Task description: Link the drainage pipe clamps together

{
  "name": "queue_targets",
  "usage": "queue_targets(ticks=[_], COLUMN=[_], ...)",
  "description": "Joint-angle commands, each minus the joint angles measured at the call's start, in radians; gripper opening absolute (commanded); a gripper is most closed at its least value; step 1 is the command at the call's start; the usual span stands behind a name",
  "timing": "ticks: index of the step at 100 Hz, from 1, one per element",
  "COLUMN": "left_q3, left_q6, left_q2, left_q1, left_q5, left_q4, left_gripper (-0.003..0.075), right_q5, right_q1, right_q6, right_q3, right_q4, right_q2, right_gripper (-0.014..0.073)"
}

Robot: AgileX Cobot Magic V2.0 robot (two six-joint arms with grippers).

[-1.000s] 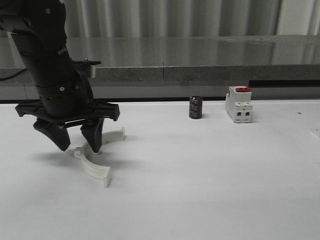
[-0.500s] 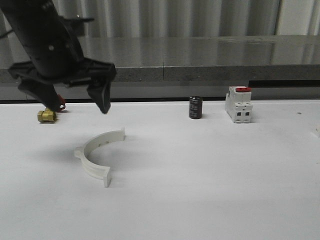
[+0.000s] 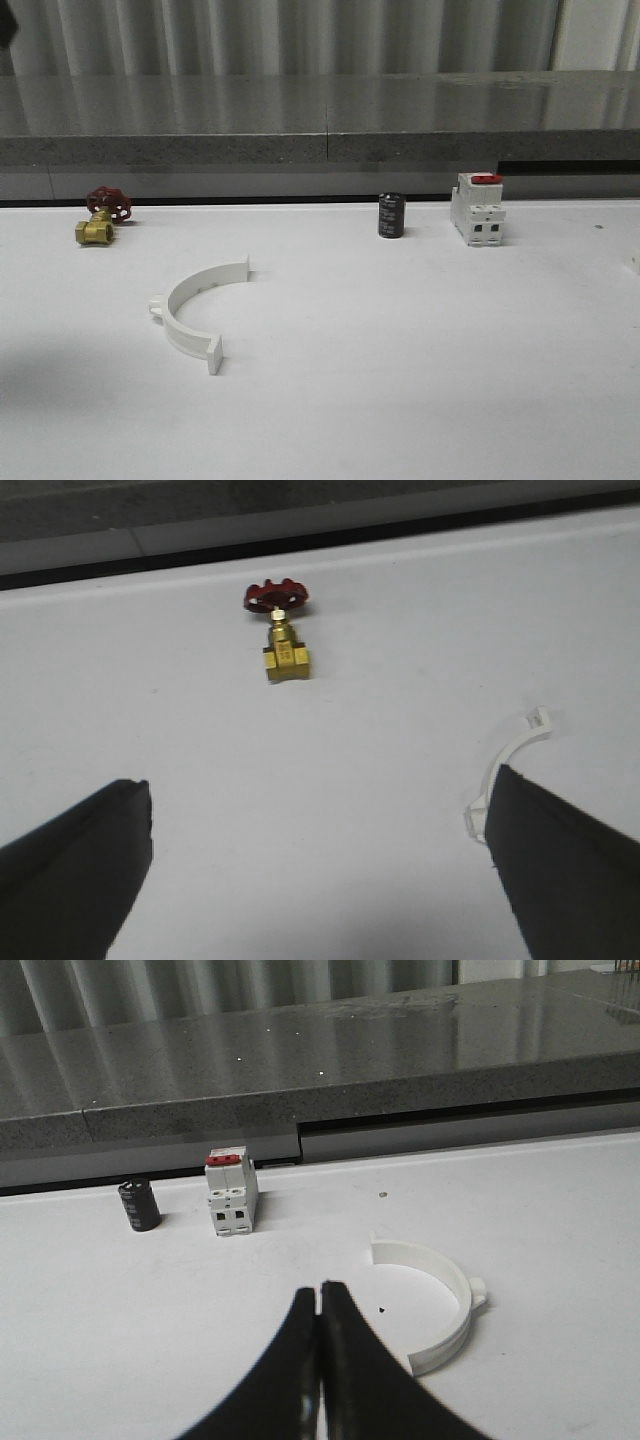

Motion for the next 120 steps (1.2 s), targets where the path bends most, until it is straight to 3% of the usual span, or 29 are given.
queue_targets(ticks=[1, 31, 43, 57, 84, 120], left_q3=[0.061, 0.313, 0.382, 0.433, 0.446, 0.446], left_q6=[0.011, 0.011, 0.011, 0.011, 0.011, 0.011], left_q2=[-0.141, -0.515, -0.629, -0.716, -0.750, -0.750], left_q1=[0.028, 0.037, 0.037, 0.037, 0.037, 0.037], left_q5=[-0.086, -0.106, -0.106, -0.106, -0.102, -0.102], left_q4=[-0.019, -0.022, -0.022, -0.022, -0.022, -0.019], left_gripper=[0.0657, 0.0653, 0.0596, 0.0426, -0.0021, -0.0021], right_q5=[-0.082, -0.082, -0.082, -0.082, -0.083, -0.148], right_q1=[-0.004, -0.004, -0.004, -0.004, -0.004, -0.004], right_q6=[-0.004, -0.004, -0.004, -0.004, -0.004, -0.004], right_q3=[-0.016, -0.016, -0.016, -0.016, -0.016, -0.038], right_q4=[-0.004, -0.004, -0.004, -0.004, -0.004, -0.004], right_q2=[-0.019, -0.019, -0.019, -0.019, -0.019, -0.019], right_gripper=[-0.0067, -0.0067, -0.0067, -0.0067, -0.0067, -0.0067])
